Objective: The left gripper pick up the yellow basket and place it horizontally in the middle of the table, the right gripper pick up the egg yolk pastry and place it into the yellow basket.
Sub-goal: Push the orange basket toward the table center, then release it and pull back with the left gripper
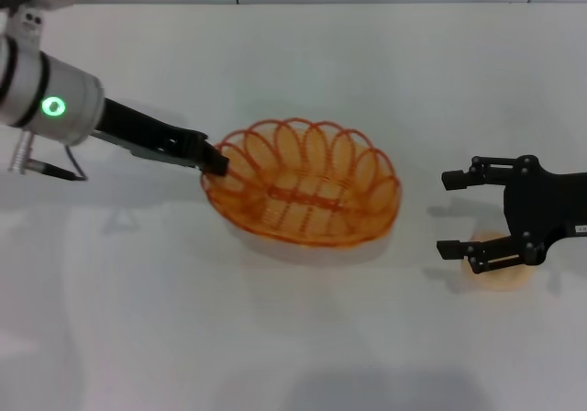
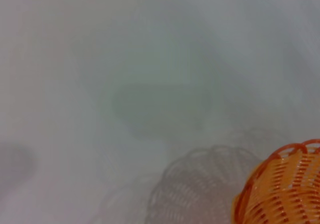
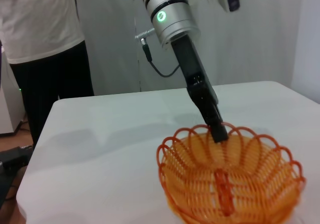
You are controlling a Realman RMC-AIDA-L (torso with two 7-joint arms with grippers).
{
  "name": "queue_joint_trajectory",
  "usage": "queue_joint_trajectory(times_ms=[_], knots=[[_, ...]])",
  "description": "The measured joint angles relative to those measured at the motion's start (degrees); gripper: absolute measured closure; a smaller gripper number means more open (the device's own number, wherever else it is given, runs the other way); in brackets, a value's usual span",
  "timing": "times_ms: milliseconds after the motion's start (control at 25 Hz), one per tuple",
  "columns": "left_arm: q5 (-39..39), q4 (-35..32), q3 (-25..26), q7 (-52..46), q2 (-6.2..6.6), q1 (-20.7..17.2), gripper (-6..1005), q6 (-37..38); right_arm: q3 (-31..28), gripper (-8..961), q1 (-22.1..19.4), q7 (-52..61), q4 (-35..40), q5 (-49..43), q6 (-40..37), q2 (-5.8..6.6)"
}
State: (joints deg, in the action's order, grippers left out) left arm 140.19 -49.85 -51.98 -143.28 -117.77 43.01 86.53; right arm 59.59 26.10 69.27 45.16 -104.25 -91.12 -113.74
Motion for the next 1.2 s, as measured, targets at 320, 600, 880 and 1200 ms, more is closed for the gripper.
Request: queue_joint_trajectory(times_ms=[320, 600, 880, 1200], knots=[[-0.8, -0.2, -9.9, -15.2, -1.26, 0.6, 927, -1.4, -0.1, 92, 0.0, -1.5, 0.5, 0.1, -0.1, -0.19], [-3.2, -0.9, -12.7, -23.8, -1.5, -0.7, 929, -3.1, -0.8, 92, -0.6, -2.9, 1.3, 0.2, -2.2, 0.11], [-3.1, -0.9, -12.8, -24.8, -1.48, -2.3, 928, -4.5, -1.0, 92, -0.9, -3.6, 1.6, 0.2, -2.4, -0.04], [-2.8, -2.0, -13.2, -24.3, -1.22, -2.5, 908, -4.5, -1.0, 93, -1.0, -3.6, 1.6, 0.2, -2.7, -0.08]])
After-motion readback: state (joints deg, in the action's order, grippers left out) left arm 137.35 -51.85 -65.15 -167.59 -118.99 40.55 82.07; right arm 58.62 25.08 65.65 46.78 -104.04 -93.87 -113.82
